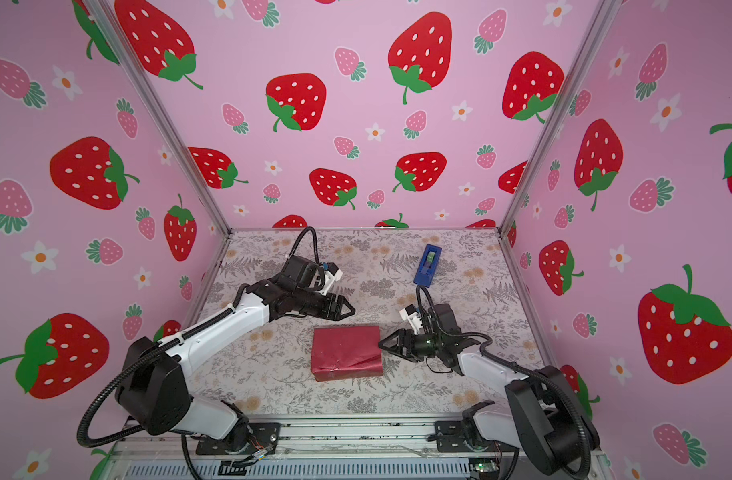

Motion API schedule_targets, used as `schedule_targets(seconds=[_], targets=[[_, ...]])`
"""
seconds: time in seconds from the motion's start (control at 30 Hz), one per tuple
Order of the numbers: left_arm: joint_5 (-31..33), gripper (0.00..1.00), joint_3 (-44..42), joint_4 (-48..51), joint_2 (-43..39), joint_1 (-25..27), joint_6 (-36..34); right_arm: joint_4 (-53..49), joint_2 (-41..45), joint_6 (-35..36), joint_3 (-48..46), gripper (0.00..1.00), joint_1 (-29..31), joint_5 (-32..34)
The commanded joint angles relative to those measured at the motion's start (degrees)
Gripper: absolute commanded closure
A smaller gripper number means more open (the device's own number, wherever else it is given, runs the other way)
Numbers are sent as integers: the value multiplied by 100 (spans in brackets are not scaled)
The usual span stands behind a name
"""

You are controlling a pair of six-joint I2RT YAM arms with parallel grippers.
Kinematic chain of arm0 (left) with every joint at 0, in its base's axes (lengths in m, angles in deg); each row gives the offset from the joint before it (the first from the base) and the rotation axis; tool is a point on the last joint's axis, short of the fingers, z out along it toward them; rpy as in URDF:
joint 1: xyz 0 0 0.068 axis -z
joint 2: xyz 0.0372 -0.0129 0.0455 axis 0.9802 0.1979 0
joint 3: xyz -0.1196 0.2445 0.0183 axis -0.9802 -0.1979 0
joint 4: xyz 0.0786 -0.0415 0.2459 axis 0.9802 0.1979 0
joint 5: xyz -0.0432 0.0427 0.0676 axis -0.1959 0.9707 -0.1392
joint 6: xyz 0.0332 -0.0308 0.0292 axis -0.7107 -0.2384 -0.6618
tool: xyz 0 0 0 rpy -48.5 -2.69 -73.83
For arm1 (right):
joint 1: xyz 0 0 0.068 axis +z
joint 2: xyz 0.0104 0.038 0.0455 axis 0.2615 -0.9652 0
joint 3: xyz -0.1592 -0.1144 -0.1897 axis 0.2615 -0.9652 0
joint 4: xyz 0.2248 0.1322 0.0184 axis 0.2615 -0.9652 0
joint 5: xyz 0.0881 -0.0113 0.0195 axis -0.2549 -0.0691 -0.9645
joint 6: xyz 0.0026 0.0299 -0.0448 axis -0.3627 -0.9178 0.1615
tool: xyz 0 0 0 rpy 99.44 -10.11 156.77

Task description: Wrap the gift box in paper

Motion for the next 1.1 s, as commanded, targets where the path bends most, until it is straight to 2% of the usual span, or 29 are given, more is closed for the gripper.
schedule_targets(seconds=[0.0, 0.2, 0.37, 0.73, 0.83, 0.97, 1.07], targets=[[321, 25, -247, -38, -221, -20, 195, 540, -331, -230, -26, 34, 175, -230], [703, 25, -770, -153, -779, -105, 434, 1060, -576, -517, -66, 48, 448, -397], [660, 24, -1147, -217, -1066, -380, 601, 1112, -585, -577, -68, 69, 482, -424], [459, 24, -1662, -442, -1584, -921, 898, 726, -289, -619, 122, 100, 545, -211], [429, 24, -1742, -451, -1687, -1057, 925, -66, -7, -333, 469, 100, 572, -8], [400, 24, -1902, -574, -1828, -1163, 989, -1503, 228, 392, 1246, 100, 608, 226], [327, 24, -2003, -667, -1866, -1206, 1048, -2043, 385, 558, 1651, 100, 660, 253]])
